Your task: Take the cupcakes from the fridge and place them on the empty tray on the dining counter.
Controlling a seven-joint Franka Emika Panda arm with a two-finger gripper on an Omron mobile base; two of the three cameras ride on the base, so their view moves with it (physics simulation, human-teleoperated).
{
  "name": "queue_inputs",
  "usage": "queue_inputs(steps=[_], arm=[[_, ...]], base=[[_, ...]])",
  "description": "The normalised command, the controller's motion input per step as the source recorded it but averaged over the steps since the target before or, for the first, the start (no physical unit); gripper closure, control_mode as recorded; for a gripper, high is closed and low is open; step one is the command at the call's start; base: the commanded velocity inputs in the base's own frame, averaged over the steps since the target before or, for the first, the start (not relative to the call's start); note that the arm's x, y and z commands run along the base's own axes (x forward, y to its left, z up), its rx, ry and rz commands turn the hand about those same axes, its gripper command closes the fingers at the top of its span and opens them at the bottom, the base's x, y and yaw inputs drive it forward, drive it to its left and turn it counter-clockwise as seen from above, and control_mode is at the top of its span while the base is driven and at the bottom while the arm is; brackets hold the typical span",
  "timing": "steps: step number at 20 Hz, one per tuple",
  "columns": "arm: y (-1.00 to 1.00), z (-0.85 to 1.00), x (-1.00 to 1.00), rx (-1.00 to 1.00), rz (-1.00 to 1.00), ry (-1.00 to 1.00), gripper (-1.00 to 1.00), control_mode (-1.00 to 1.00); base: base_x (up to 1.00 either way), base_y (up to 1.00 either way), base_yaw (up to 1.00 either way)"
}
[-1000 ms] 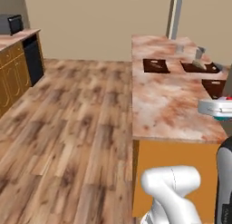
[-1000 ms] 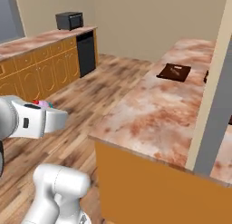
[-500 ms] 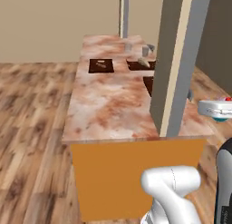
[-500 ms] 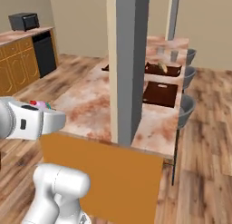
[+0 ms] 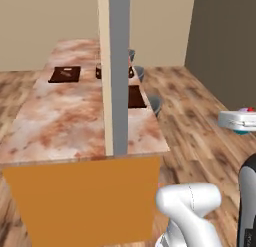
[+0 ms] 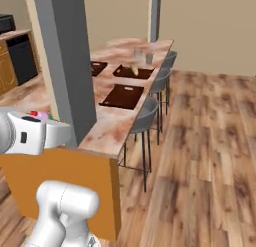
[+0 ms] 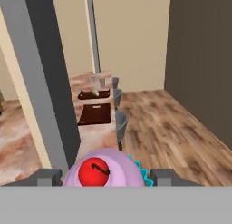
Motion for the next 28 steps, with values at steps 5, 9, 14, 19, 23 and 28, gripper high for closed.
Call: queue_inputs(steps=[5,9,14,19,23,28], arm=[[0.0,0.0,0.0,0.0,0.0,0.0,1.0,1.0],[0.0,0.0,0.0,0.0,0.0,0.0,1.0,1.0],[0.0,0.0,0.0,0.0,0.0,0.0,1.0,1.0],[0.0,0.0,0.0,0.0,0.0,0.0,1.0,1.0],[0.0,0.0,0.0,0.0,0.0,0.0,1.0,1.0],[0.0,0.0,0.0,0.0,0.0,0.0,1.0,1.0]], base=[[0.21,-1.0,0.09],[0.28,-1.0,0.27],[0.2,-0.6,0.55],[0.02,-0.02,0.87],[0.0,0.0,0.95],[0.0,-0.04,0.93]])
